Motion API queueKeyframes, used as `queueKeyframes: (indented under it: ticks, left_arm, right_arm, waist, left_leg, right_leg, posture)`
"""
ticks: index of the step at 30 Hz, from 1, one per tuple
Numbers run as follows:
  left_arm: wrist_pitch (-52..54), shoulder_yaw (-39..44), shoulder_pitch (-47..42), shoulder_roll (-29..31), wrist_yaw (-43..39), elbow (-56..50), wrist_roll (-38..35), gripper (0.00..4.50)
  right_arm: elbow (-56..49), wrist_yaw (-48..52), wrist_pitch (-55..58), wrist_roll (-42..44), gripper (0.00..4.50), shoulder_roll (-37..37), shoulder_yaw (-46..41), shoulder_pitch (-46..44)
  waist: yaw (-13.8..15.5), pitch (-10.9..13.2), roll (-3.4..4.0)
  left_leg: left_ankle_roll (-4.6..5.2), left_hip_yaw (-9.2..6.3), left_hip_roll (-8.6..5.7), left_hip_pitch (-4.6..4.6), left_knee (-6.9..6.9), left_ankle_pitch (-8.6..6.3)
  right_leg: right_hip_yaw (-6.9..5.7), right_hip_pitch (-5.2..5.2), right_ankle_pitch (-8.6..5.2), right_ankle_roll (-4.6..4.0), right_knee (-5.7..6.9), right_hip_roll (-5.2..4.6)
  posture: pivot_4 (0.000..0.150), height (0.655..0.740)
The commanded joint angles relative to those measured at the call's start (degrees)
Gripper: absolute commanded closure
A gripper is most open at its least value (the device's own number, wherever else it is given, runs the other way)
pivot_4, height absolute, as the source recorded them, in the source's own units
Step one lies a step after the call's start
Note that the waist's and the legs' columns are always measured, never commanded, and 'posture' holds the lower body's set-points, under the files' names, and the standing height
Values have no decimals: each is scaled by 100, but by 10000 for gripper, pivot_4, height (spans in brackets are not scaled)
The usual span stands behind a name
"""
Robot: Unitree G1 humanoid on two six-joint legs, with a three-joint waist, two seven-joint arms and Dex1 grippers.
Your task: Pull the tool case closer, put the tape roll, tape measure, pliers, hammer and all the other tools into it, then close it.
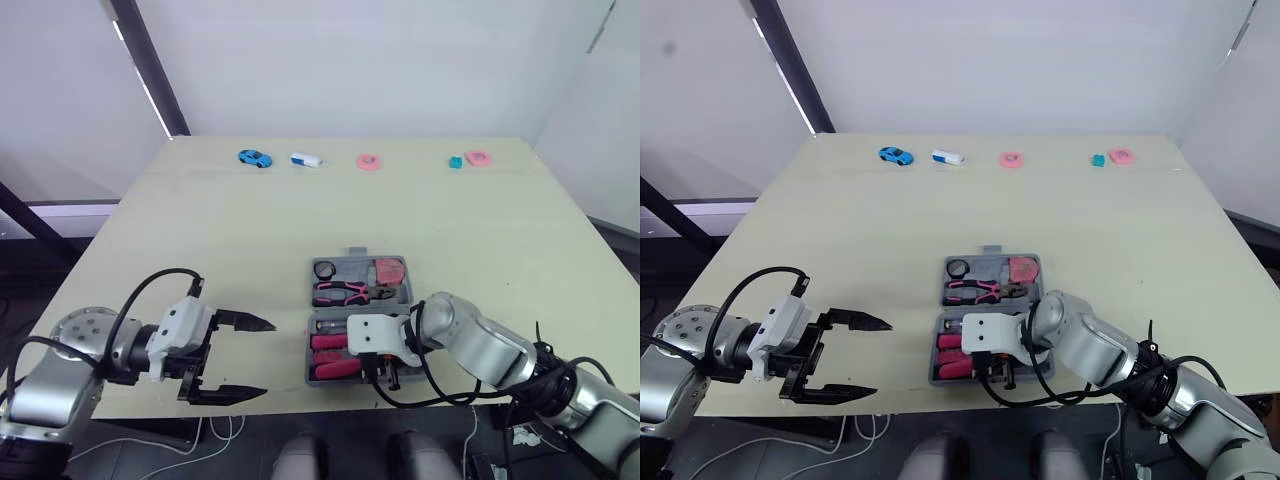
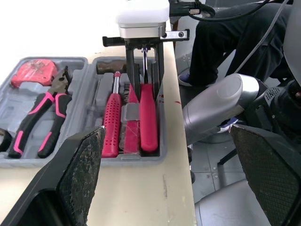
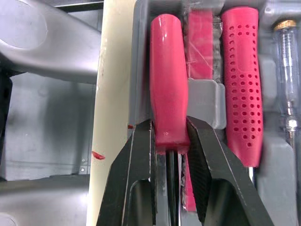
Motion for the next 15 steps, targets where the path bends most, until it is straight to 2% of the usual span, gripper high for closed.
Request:
queueKeyframes:
  ticks: [1, 7, 8, 10, 13, 14, 15]
  left_arm:
    - [-75, 169, 74, 149, -126, -117, -63, 0]
    - [-55, 198, 102, 218, -128, -100, -115, 0]
    - [-57, 200, 108, 221, -126, -100, -118, 0]
    - [-62, 201, 115, 216, -118, -95, -117, 0]
    - [-73, 182, 99, 195, -101, -72, -105, 0]
    - [-77, 177, 92, 188, -96, -66, -102, 0]
    - [-79, 173, 88, 184, -93, -62, -101, 0]
  right_arm:
    - [77, -168, 0, -74, 41329, 242, 22, -72]
    - [177, -200, 25, -66, 41329, 385, 11, -58]
    - [163, -199, 24, -62, 33329, 376, 10, -43]
    - [99, -164, 32, -30, 29280, 313, -2, -8]
    - [44, -206, 65, 20, 13210, 296, -118, 6]
    - [21, -196, 83, 48, 10991, 287, -160, 4]
    - [7, -184, 95, 67, 10991, 280, -182, 1]
  waist:
    - [-2, -1, -1]
    - [-11, -2, -3]
    - [-11, -2, -3]
    - [-11, -2, -3]
    - [-4, -2, -3]
    - [-4, -2, -3]
    - [-3, -2, -3]
  left_leg:
    - [0, -2, 0, 0, 0, 0]
    - [-1, -1, 2, 4, 0, 1]
    - [-1, 0, 3, 6, 0, 1]
    - [-1, -2, 3, 6, 0, 1]
    - [-1, 0, 3, 3, 0, 1]
    - [-1, 1, 3, 2, 0, 0]
    - [-1, 1, 2, 1, -1, 0]
  right_leg:
    - [-1, 0, 0, 0, 0, 0]
    - [-2, 0, 0, 0, 4, 1]
    - [-2, 0, 0, 0, 5, 1]
    - [-4, 0, 0, 0, 5, 2]
    - [-3, 0, 0, 0, 3, 1]
    - [-3, 0, 0, 0, 1, 0]
    - [-3, 0, 0, 0, 0, 0]
  posture:
    - [1500, 7395]
    - [1500, 7395]
    - [1500, 7395]
    - [1500, 7395]
    - [1500, 7395]
    - [1500, 7395]
    - [1500, 7395]
